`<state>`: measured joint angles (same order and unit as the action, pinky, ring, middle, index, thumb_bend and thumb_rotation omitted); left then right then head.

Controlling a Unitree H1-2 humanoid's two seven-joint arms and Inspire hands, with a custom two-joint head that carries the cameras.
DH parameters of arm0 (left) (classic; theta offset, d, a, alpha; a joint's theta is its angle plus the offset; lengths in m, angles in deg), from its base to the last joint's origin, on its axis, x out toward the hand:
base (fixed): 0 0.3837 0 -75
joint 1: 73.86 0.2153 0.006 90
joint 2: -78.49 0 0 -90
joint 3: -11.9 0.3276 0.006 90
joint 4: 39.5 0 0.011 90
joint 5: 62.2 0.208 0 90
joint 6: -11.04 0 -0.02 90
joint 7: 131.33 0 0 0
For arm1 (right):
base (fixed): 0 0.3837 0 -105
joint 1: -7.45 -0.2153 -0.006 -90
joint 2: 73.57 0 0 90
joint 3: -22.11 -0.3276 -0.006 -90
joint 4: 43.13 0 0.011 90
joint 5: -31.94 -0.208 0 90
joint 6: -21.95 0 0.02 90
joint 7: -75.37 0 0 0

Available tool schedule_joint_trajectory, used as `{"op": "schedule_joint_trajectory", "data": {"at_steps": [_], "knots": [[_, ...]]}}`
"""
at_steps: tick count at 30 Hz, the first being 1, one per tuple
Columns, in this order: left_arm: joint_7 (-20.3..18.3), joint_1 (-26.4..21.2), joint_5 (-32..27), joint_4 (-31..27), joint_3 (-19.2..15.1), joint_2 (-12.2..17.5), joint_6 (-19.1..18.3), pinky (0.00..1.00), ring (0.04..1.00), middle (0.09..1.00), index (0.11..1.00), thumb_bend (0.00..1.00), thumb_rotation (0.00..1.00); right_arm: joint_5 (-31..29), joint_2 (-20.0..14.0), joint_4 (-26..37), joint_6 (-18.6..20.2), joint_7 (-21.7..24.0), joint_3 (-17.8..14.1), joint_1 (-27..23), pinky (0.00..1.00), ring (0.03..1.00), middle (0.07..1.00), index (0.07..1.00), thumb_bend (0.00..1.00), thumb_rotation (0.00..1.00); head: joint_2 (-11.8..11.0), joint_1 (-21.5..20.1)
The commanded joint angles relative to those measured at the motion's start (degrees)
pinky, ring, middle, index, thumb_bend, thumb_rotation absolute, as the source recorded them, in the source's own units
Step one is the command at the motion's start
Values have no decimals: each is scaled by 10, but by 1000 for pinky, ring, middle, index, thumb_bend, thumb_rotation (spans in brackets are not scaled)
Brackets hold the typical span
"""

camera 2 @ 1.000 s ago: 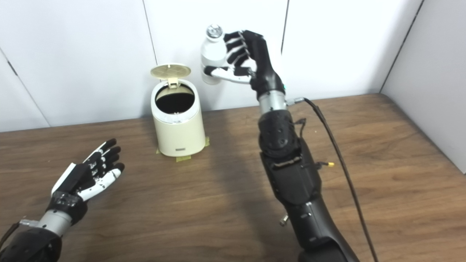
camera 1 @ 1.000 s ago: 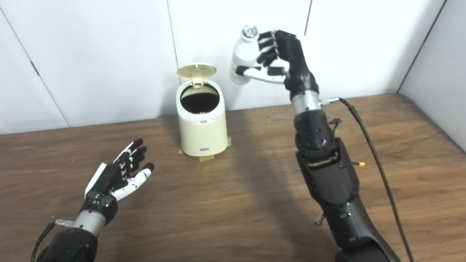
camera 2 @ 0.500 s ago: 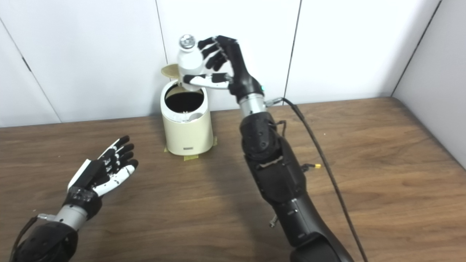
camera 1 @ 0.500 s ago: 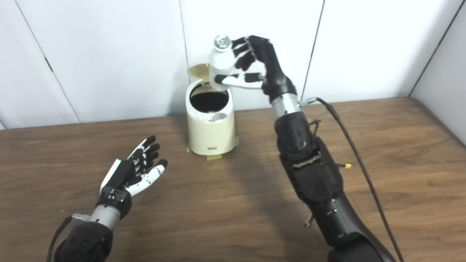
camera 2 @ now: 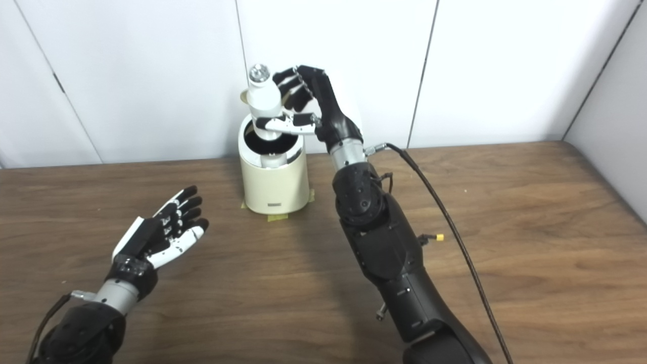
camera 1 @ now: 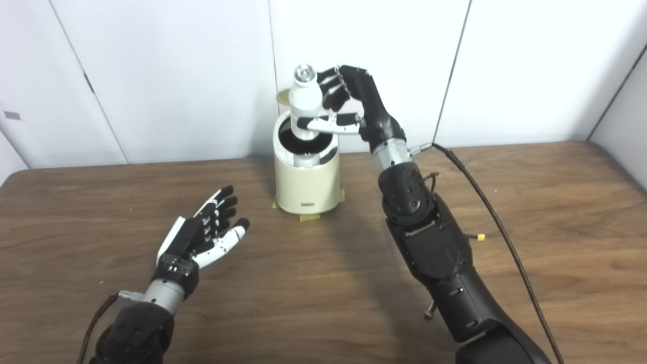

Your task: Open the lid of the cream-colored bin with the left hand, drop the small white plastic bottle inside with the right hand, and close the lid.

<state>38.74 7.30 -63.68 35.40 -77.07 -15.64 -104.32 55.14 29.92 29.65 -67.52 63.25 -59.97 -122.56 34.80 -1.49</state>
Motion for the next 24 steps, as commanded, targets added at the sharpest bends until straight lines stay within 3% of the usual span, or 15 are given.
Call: {"op": "schedule_joint_trajectory", "data": {"at_steps": [1,11,24], "knots": [[3,-15,1,-23,-3,3,9,964,944,943,984,417,234,2,-1,1,-28,-21,-9,-40,378,412,472,511,517,0,0,-1],[4,-18,4,-25,0,3,8,953,935,932,975,420,250,-4,4,-62,-55,-54,-17,-56,384,414,472,509,518,0,1,-7],[4,-22,0,-23,3,-5,11,955,932,927,977,436,243,-10,10,-92,-67,-68,-18,-65,412,436,491,490,520,0,3,-11]]}}
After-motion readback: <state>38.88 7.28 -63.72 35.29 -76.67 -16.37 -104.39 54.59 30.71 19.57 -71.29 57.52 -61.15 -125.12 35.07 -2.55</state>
